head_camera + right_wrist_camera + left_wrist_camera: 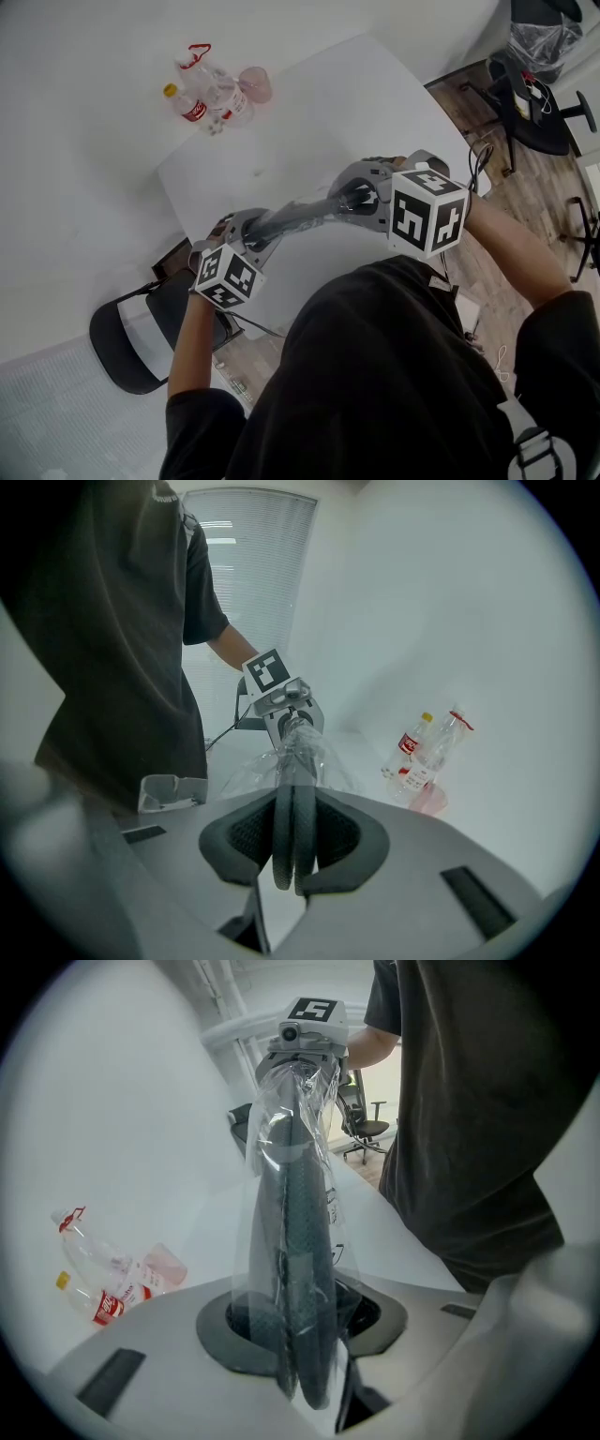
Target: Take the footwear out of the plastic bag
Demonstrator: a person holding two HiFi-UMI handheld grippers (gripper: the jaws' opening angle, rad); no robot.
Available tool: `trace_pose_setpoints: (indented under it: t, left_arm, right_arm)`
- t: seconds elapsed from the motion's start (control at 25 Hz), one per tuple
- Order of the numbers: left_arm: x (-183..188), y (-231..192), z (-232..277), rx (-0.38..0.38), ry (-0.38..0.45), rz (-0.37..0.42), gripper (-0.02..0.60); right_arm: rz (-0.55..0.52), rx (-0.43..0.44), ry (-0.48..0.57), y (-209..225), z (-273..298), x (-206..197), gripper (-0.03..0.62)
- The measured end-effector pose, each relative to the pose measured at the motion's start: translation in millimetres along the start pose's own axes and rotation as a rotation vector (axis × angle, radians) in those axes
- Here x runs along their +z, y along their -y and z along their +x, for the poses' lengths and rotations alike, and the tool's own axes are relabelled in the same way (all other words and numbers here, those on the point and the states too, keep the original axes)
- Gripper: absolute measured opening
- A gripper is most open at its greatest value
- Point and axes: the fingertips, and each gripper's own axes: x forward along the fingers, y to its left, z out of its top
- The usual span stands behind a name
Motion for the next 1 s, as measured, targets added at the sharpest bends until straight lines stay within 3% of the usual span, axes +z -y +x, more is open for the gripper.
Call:
trace_pose_setpoints:
  t: [1.0]
  left_arm:
    - [-14.4,-2.4,-6.5,-0.024,-0.001,-0.049,0.150]
  right_arm:
    - [0.031,0.037,0.005,5.1,-13.1,-4.5,0.075]
